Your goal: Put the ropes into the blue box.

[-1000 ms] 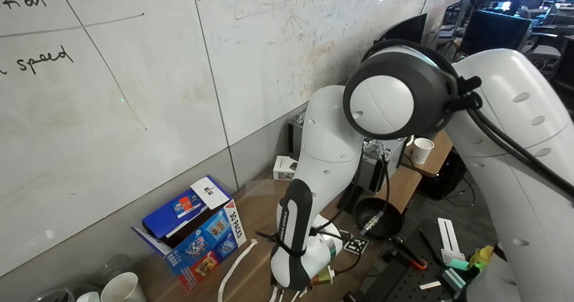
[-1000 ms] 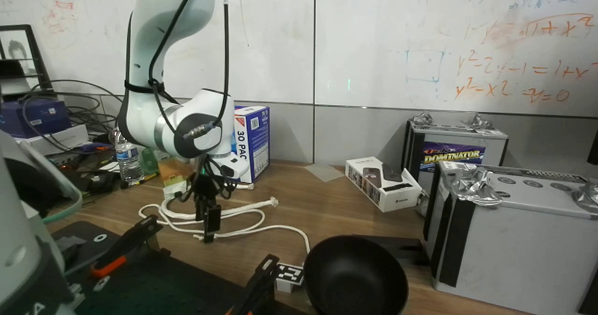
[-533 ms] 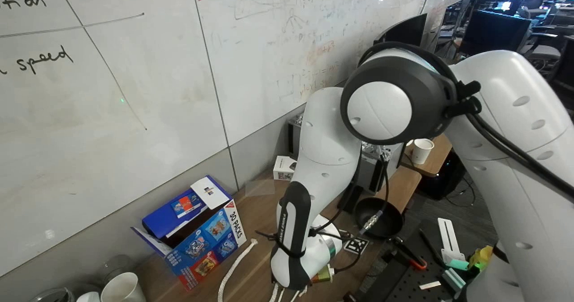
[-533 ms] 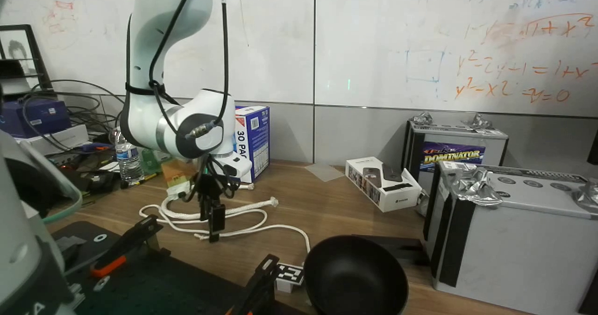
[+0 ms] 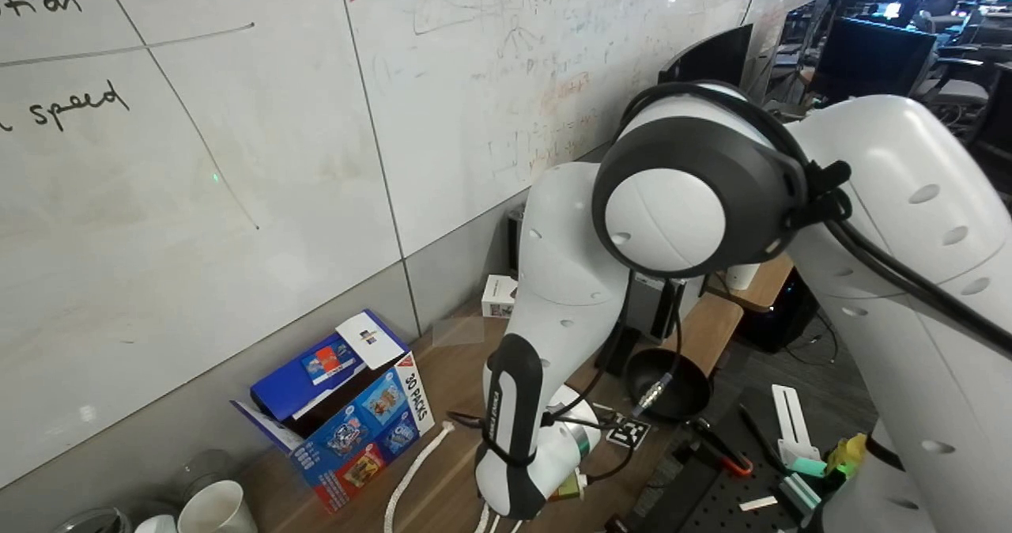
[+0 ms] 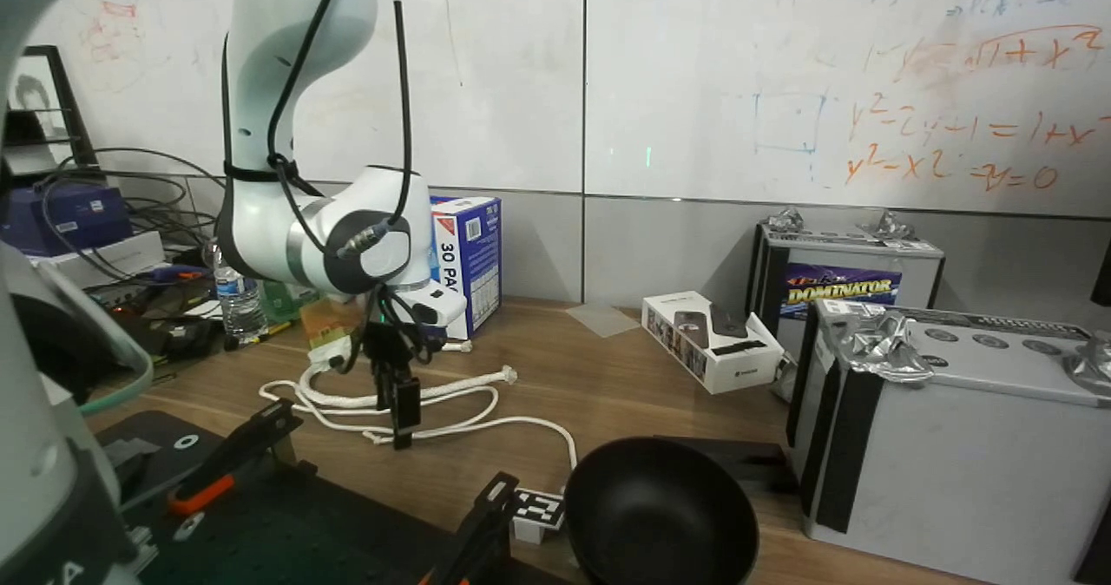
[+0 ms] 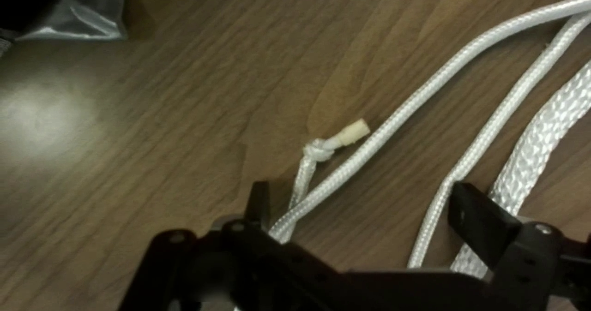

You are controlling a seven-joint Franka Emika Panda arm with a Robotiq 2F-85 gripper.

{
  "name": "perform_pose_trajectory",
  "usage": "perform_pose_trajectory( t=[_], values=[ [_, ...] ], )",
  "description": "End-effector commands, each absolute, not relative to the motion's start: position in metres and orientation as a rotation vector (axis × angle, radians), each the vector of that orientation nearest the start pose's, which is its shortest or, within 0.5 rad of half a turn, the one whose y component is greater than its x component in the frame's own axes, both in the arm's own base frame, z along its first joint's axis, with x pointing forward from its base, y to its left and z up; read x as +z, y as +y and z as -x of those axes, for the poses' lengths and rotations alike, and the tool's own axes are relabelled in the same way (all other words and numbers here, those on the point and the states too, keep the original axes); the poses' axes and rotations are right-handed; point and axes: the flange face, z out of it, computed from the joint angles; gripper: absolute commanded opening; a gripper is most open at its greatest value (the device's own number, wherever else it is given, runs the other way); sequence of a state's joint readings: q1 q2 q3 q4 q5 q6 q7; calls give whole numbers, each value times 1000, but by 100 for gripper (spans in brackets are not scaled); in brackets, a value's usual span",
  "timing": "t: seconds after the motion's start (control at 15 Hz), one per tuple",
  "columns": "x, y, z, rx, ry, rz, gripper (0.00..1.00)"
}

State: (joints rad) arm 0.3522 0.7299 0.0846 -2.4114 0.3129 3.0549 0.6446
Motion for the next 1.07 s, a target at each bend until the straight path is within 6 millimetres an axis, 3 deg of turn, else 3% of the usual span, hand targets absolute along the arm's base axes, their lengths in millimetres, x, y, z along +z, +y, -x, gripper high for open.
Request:
perform_pose_trajectory(
  t=[0.0,0.47,1.0],
  values=[
    [13,169,-400,142,914,2995,100],
    [23,163,-399,42,1002,2977,100],
    [21,156,-400,12,1056,2965,100]
  ],
)
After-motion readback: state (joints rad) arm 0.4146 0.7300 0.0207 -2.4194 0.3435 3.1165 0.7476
